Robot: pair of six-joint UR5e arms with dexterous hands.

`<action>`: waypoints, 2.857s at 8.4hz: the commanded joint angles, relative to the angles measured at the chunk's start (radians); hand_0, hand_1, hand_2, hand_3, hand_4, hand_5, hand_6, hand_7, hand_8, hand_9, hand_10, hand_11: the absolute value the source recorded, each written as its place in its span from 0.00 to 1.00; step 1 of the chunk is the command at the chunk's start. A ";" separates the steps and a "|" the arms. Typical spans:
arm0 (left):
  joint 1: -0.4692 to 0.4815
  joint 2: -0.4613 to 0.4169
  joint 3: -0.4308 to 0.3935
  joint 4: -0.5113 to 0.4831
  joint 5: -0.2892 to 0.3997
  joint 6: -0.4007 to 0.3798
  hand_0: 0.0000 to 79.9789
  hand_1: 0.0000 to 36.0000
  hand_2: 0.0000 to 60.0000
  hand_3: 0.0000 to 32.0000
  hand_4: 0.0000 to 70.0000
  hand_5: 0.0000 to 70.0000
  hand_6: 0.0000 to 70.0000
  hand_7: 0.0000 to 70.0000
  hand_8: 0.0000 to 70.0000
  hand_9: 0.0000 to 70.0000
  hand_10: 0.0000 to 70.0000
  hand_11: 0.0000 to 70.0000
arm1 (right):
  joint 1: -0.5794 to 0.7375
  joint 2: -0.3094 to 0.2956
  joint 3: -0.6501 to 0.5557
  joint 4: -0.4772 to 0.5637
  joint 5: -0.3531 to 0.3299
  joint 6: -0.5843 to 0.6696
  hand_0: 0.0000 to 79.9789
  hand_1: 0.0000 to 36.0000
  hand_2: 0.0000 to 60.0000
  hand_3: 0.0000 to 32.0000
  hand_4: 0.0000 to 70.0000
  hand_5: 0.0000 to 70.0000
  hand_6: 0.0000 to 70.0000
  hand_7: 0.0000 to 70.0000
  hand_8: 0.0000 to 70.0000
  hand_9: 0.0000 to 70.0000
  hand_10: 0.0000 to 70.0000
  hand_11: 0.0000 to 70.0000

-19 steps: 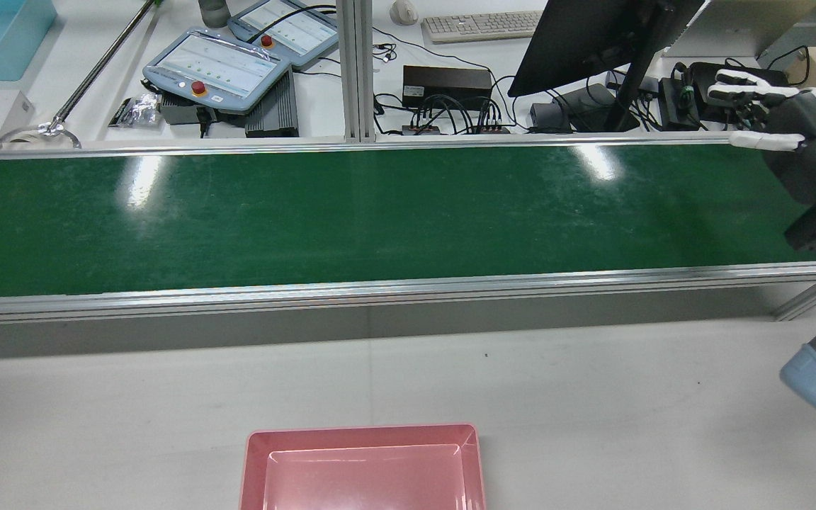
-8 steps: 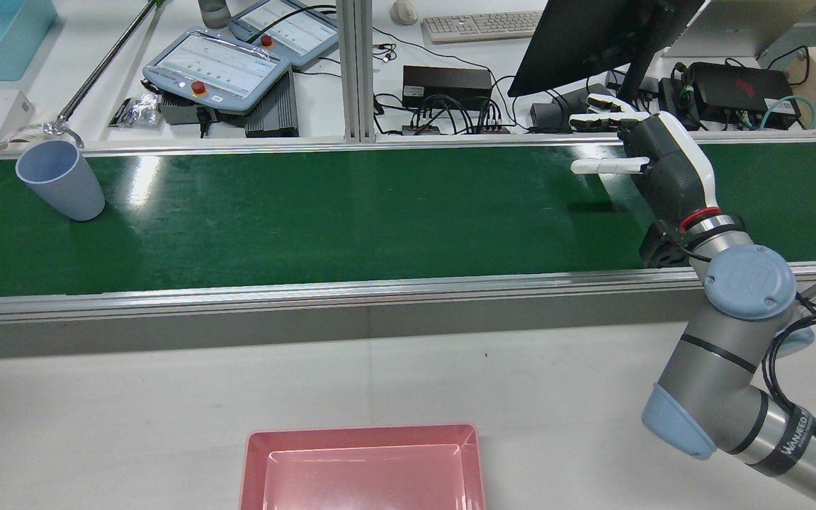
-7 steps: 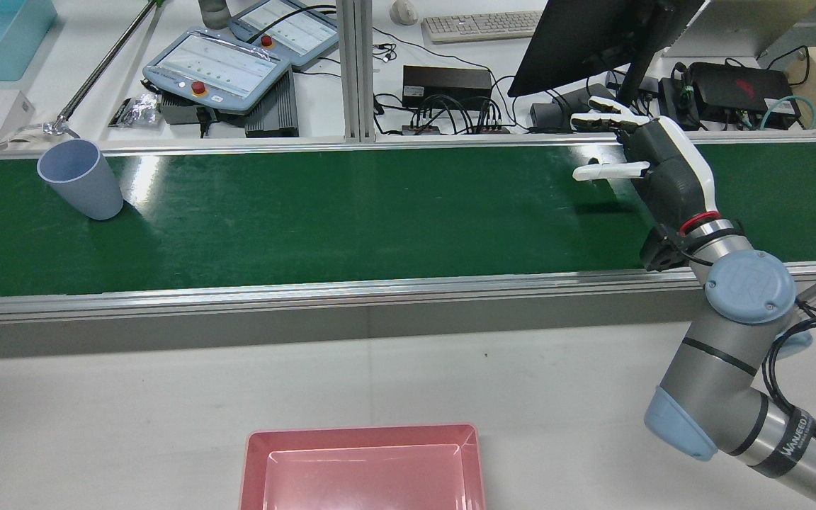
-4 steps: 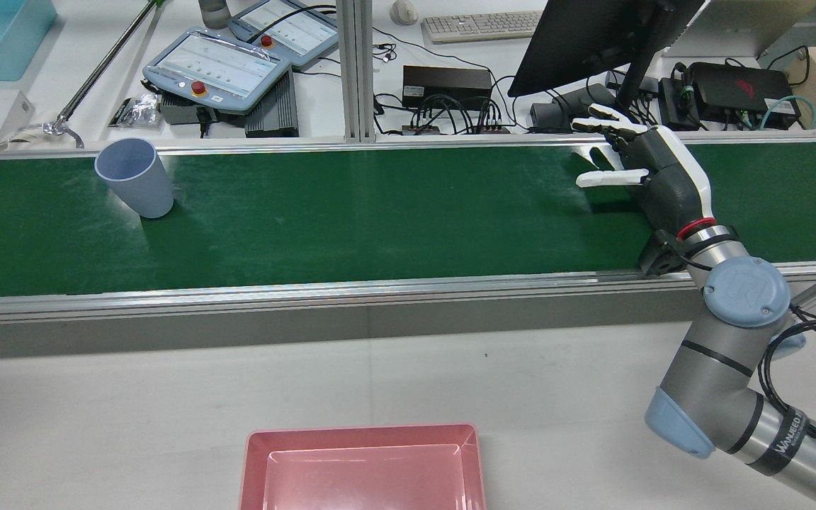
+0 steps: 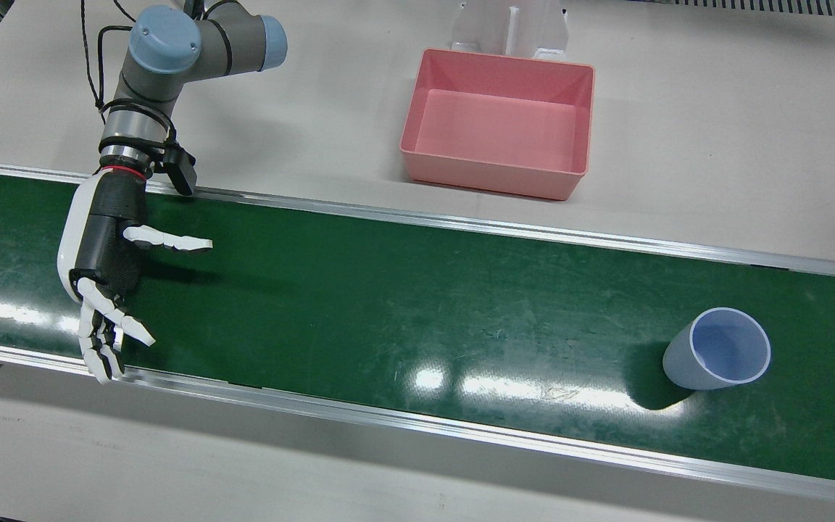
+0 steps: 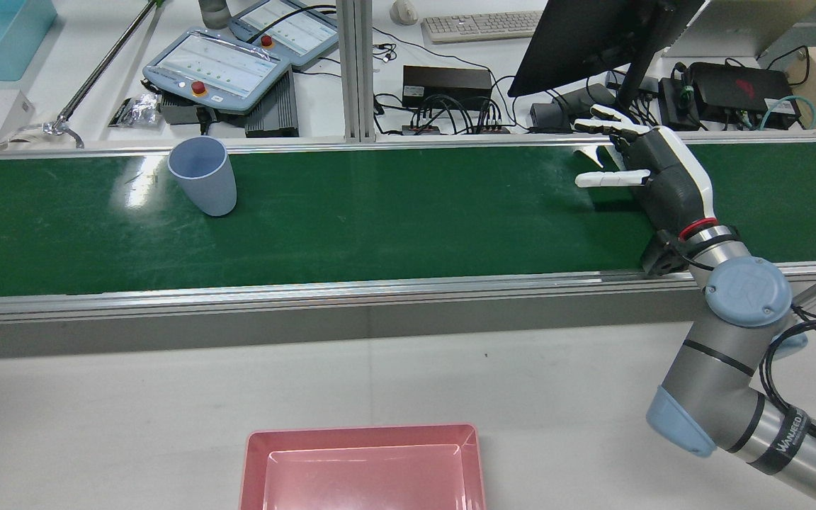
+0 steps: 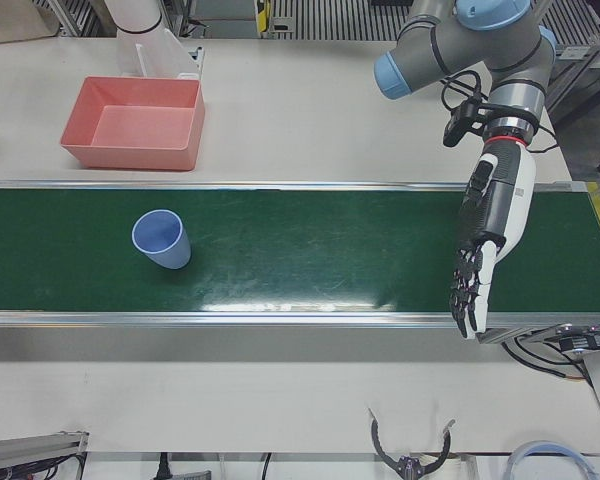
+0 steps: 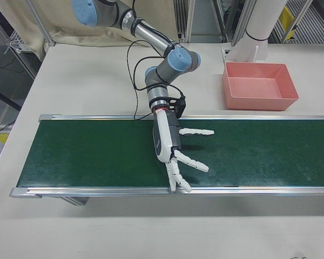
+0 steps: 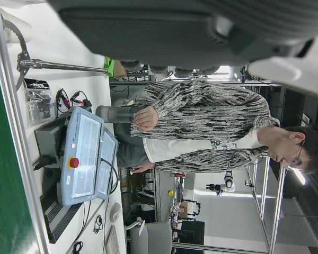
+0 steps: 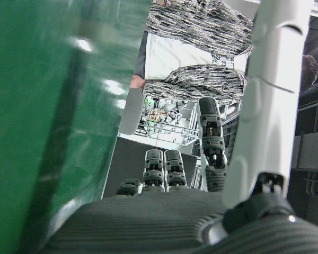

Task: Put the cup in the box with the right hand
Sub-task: 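Hold the open right hand still as the blue cup approaches, then close the right hand around the pale blue cup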

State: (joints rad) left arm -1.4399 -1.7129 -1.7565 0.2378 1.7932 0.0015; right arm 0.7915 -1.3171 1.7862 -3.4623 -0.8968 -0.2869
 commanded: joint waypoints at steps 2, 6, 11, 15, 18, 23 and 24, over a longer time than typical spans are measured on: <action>0.000 -0.001 0.000 0.000 0.000 0.000 0.00 0.00 0.00 0.00 0.00 0.00 0.00 0.00 0.00 0.00 0.00 0.00 | -0.001 0.004 0.001 0.000 -0.002 -0.006 0.73 0.54 0.12 0.00 0.31 0.10 0.09 0.29 0.14 0.26 0.03 0.07; 0.000 -0.001 0.000 0.000 0.000 0.000 0.00 0.00 0.00 0.00 0.00 0.00 0.00 0.00 0.00 0.00 0.00 0.00 | -0.017 0.002 0.005 -0.001 -0.004 -0.006 0.72 0.49 0.08 0.00 0.30 0.10 0.08 0.28 0.14 0.25 0.02 0.06; 0.000 -0.001 0.000 0.000 0.000 0.000 0.00 0.00 0.00 0.00 0.00 0.00 0.00 0.00 0.00 0.00 0.00 0.00 | -0.018 0.004 0.010 -0.003 -0.004 -0.006 0.70 0.53 0.15 0.00 0.28 0.10 0.08 0.28 0.14 0.25 0.01 0.05; 0.000 -0.001 0.000 0.000 0.000 0.000 0.00 0.00 0.00 0.00 0.00 0.00 0.00 0.00 0.00 0.00 0.00 0.00 | -0.023 0.012 0.013 -0.003 -0.004 -0.020 0.69 0.53 0.17 0.00 0.29 0.09 0.08 0.28 0.14 0.25 0.01 0.04; 0.000 -0.001 0.000 0.000 0.000 0.000 0.00 0.00 0.00 0.00 0.00 0.00 0.00 0.00 0.00 0.00 0.00 0.00 | -0.029 0.015 0.013 -0.003 -0.004 -0.028 0.72 0.47 0.05 0.00 0.35 0.09 0.08 0.29 0.14 0.26 0.00 0.03; 0.000 -0.001 0.000 0.000 0.000 0.000 0.00 0.00 0.00 0.00 0.00 0.00 0.00 0.00 0.00 0.00 0.00 0.00 | -0.025 0.012 0.010 -0.050 0.006 -0.035 0.73 0.48 0.00 0.00 0.47 0.10 0.11 0.39 0.18 0.33 0.03 0.08; 0.000 -0.001 0.000 0.000 0.000 0.000 0.00 0.00 0.00 0.00 0.00 0.00 0.00 0.00 0.00 0.00 0.00 0.00 | -0.021 0.006 0.021 -0.070 0.009 -0.034 0.72 0.67 0.58 0.00 0.73 0.13 0.25 1.00 0.40 0.69 0.16 0.25</action>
State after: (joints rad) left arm -1.4400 -1.7135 -1.7564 0.2378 1.7932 0.0015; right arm 0.7654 -1.3052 1.7964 -3.4837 -0.8948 -0.3180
